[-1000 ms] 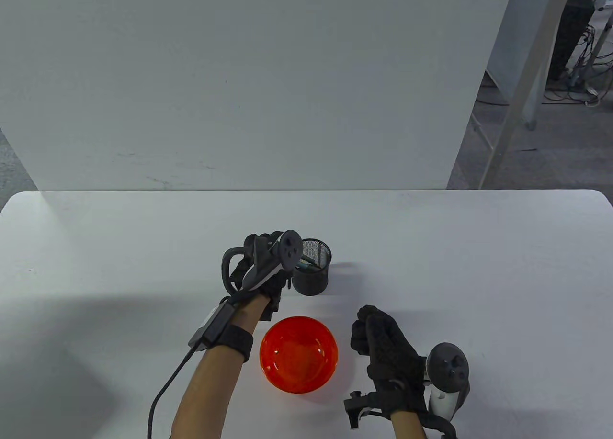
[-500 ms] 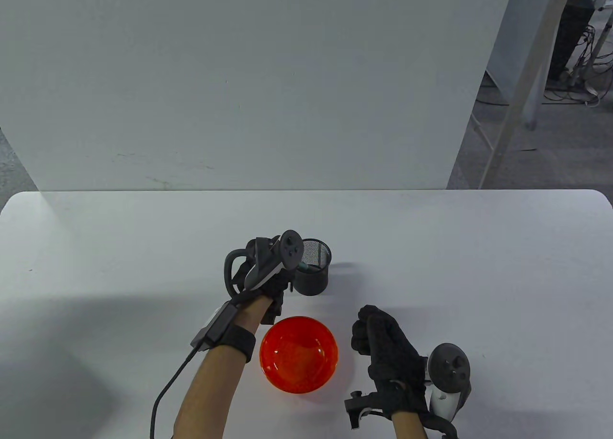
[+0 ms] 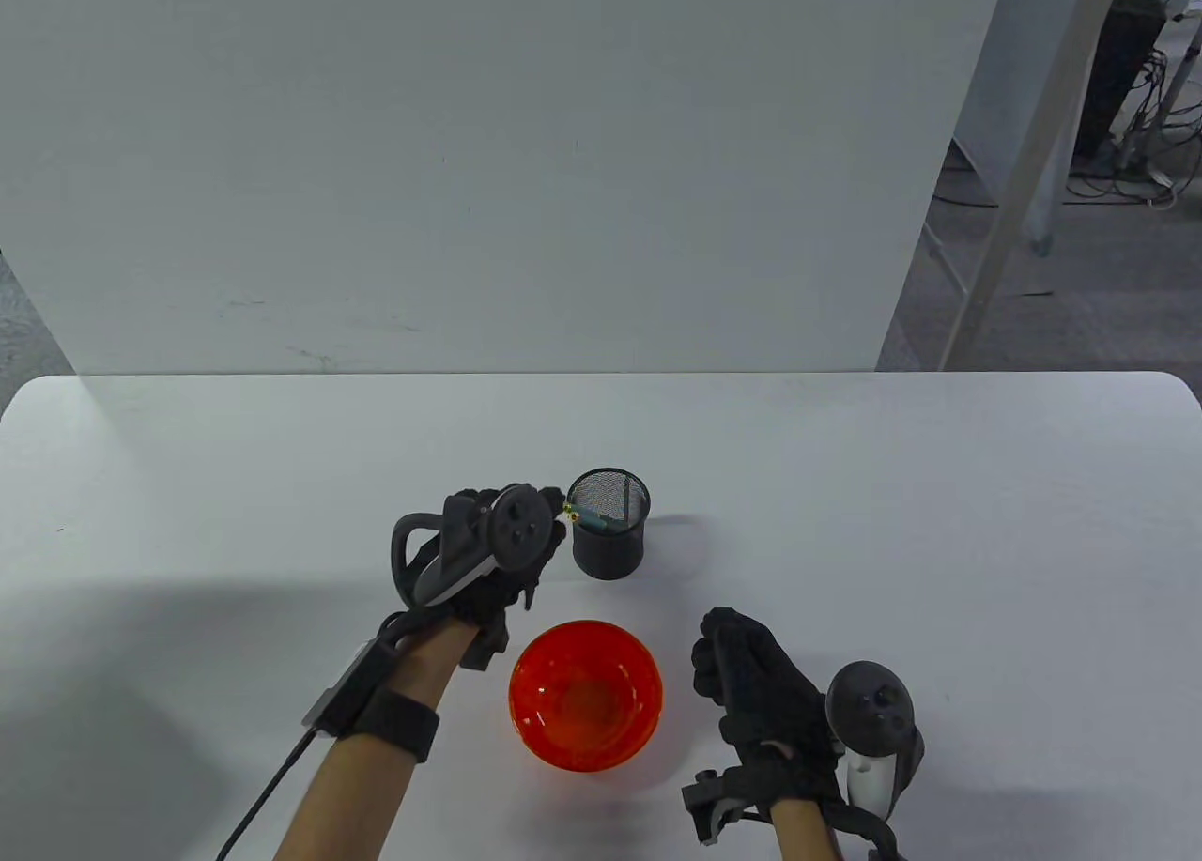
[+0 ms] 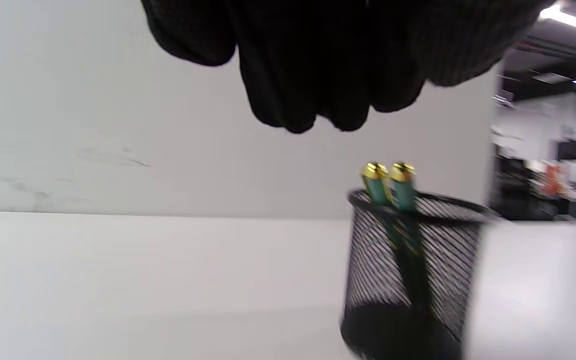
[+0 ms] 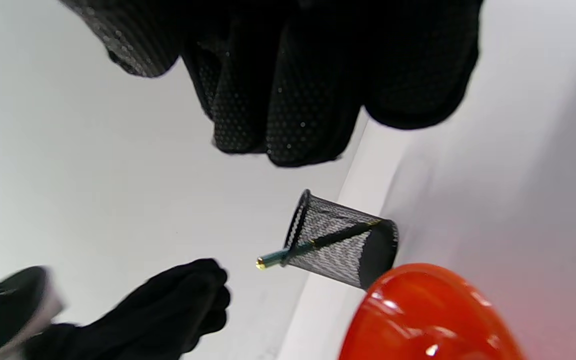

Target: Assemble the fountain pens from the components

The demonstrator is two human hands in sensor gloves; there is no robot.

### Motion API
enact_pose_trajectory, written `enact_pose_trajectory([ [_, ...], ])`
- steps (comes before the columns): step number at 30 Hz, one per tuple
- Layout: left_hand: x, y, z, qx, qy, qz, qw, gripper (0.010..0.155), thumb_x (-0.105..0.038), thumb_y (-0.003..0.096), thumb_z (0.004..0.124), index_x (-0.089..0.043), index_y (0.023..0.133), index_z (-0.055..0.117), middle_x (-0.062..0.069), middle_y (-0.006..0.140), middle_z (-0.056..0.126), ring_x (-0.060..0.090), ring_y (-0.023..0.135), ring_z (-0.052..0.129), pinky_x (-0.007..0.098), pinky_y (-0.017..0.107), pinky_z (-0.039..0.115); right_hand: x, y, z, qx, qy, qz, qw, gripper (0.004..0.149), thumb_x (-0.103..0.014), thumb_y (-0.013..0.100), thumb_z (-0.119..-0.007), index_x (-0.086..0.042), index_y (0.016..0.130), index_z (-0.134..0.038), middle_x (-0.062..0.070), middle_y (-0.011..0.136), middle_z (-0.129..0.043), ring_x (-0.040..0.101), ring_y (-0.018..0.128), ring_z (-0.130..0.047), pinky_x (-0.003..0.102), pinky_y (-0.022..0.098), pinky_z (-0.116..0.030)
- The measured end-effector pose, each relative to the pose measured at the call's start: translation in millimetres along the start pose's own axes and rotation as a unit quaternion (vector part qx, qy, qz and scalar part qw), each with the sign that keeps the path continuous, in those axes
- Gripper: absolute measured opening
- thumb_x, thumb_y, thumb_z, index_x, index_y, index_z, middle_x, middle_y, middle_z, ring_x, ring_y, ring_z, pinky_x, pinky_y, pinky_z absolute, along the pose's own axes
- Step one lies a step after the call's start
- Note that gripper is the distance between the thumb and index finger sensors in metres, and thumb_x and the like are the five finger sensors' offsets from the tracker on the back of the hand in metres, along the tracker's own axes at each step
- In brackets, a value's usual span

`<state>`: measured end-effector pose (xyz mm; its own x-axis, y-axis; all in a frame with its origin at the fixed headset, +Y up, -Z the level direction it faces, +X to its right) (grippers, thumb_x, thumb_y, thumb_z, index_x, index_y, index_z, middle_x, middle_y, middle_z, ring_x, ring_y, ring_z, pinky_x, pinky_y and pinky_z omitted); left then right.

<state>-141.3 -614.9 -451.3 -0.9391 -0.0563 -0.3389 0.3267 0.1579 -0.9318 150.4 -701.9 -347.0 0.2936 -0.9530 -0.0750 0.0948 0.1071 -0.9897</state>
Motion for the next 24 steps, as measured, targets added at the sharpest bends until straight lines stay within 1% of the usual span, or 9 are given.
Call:
enact_pose_trajectory([
  [5,10,-71,8,0.112,-0.070,0.020,0.991,0.056,-0.054,0.0503,0.074,-0.038,0.103,0.069,-0.001,0.112,0.074,0.027,0.101,0.080,0.056,0.077,0.061,-7,-2,-19,-0.071,-0.083,0.041,0.993,0.050,-0.046,0.060,-0.062,-0.015,0.097,-0.076,0.006,0.078,-0.091,0.024,0.060,-0.096,0.050,0.050,-0.082],
  [8,23,-105,16,0.110,-0.083,0.010,0.990,0.059,-0.057,0.0491,0.074,-0.037,0.105,0.069,0.000,0.113,0.073,0.029,0.104,0.078,0.059,0.077,0.059,-15,-4,-34,-0.134,-0.154,0.080,0.976,0.052,-0.046,0.059,-0.063,-0.014,0.099,-0.074,0.008,0.082,-0.090,0.027,0.064,-0.095,0.052,0.051,-0.081],
  [10,34,-119,23,0.113,-0.076,-0.015,0.991,0.062,-0.059,0.0482,0.074,-0.038,0.106,0.067,0.001,0.115,0.070,0.031,0.107,0.074,0.061,0.078,0.057,-19,-6,-38,-0.144,-0.220,0.089,0.961,0.056,-0.046,0.058,-0.066,-0.014,0.103,-0.069,0.009,0.090,-0.087,0.030,0.073,-0.092,0.055,0.054,-0.080],
  [13,44,-128,41,0.111,-0.074,-0.025,0.991,0.071,-0.064,0.0458,0.076,-0.039,0.110,0.059,0.000,0.120,0.062,0.033,0.112,0.065,0.064,0.079,0.052,-21,-7,-40,-0.179,-0.350,0.059,0.918,0.076,-0.049,0.056,-0.073,-0.011,0.115,-0.044,0.014,0.114,-0.062,0.041,0.101,-0.065,0.072,0.065,-0.058],
  [14,44,-128,48,0.116,-0.066,-0.026,0.991,0.073,-0.065,0.0451,0.076,-0.040,0.111,0.056,0.000,0.121,0.058,0.033,0.113,0.061,0.065,0.079,0.050,-22,-8,-39,-0.205,-0.413,0.050,0.886,0.082,-0.051,0.056,-0.073,-0.012,0.116,-0.034,0.015,0.119,-0.050,0.043,0.106,-0.051,0.076,0.067,-0.049],
  [17,45,-125,59,0.122,-0.036,-0.028,0.991,0.076,-0.066,0.0432,0.076,-0.043,0.111,0.051,-0.003,0.123,0.054,0.031,0.115,0.057,0.065,0.080,0.047,-20,-8,-34,-0.234,-0.506,0.028,0.830,0.090,-0.056,0.055,-0.071,-0.015,0.116,-0.019,0.016,0.122,-0.029,0.046,0.108,-0.030,0.082,0.066,-0.035],
  [18,46,-124,60,0.127,-0.041,-0.030,0.991,0.076,-0.066,0.0437,0.076,-0.043,0.111,0.049,-0.003,0.123,0.052,0.030,0.116,0.056,0.064,0.081,0.045,-19,-9,-32,-0.236,-0.517,0.026,0.822,0.090,-0.056,0.055,-0.071,-0.015,0.115,-0.018,0.016,0.122,-0.027,0.046,0.108,-0.029,0.082,0.067,-0.035],
  [20,48,-126,59,0.118,-0.053,-0.030,0.991,0.076,-0.066,0.0438,0.076,-0.043,0.111,0.050,-0.004,0.123,0.053,0.029,0.116,0.056,0.064,0.081,0.045,-16,-9,-27,-0.231,-0.522,0.024,0.821,0.090,-0.056,0.054,-0.071,-0.014,0.115,-0.019,0.017,0.122,-0.028,0.047,0.108,-0.032,0.081,0.067,-0.036],
  [24,53,-130,62,0.115,-0.083,-0.033,0.989,0.074,-0.064,0.0438,0.077,-0.040,0.110,0.053,-0.002,0.120,0.058,0.028,0.113,0.061,0.064,0.080,0.048,4,-11,-17,-0.159,-0.470,0.037,0.867,0.087,-0.055,0.053,-0.072,-0.015,0.115,-0.028,0.017,0.121,-0.037,0.045,0.108,-0.042,0.080,0.067,-0.041],
])
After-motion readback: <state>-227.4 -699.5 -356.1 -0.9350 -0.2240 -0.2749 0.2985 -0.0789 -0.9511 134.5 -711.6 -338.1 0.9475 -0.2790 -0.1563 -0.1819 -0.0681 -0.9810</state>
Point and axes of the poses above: the tracker on the back of each hand, its own x axis roughly to the little-finger side, its own y axis roughly from the wrist to the fingertips, z = x × y, the point moved 2 cm from there along y, roughly from the wrist to the fingertips
